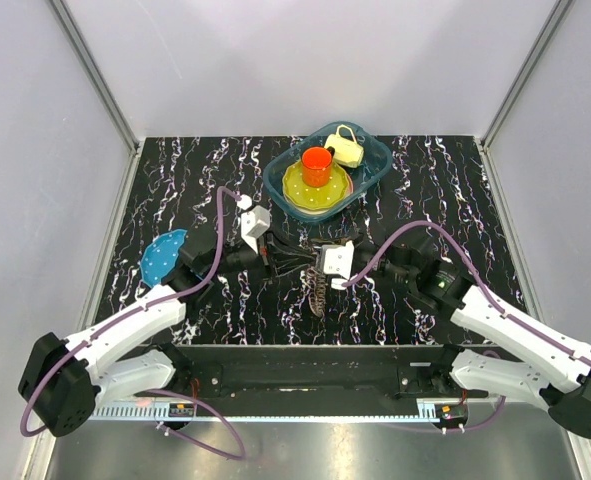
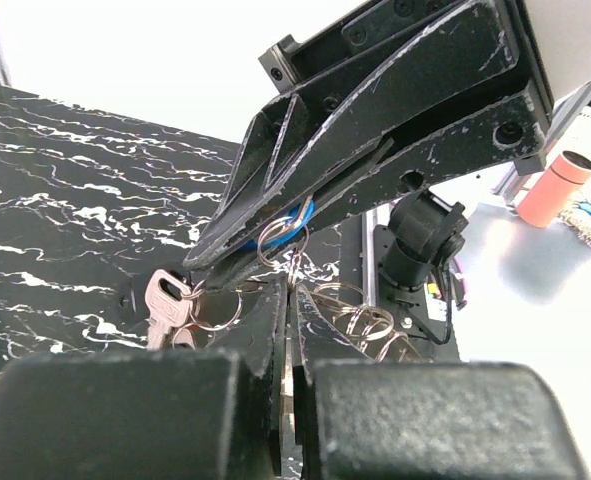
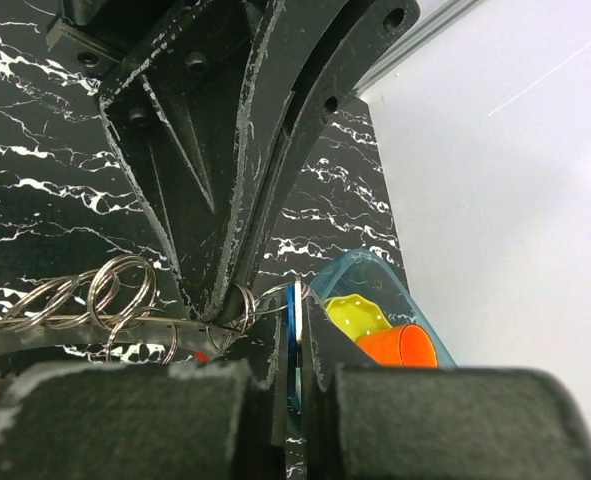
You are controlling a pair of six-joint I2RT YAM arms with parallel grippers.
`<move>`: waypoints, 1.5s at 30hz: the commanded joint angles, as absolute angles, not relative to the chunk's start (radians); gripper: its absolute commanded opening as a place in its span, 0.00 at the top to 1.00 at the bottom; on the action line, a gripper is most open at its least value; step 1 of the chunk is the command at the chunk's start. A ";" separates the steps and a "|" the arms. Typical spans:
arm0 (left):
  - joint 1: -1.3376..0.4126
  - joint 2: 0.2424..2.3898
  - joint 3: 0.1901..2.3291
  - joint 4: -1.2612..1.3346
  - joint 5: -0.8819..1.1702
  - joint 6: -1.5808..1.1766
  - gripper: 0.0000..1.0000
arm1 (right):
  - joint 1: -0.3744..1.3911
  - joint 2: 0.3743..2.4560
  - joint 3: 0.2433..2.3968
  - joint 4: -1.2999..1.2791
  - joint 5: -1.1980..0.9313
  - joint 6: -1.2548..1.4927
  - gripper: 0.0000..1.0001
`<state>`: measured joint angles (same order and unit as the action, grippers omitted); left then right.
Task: Remove the keys from the keyring
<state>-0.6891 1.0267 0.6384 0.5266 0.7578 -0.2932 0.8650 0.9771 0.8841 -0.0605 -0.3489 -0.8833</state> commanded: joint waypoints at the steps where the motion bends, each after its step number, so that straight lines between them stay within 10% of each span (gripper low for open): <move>1: -0.693 1.036 0.638 0.644 0.808 -0.337 1.00 | 0.862 0.957 0.950 -0.040 -0.328 -0.884 1.00; 45: -0.693 1.157 0.700 0.811 0.884 -0.469 0.79 | 0.867 0.937 0.920 -0.044 -0.301 -0.851 1.00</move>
<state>-0.6891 1.1534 0.6540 0.7002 0.8532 -0.4652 0.8650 0.9577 0.8921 -0.1173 -0.3069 -0.8707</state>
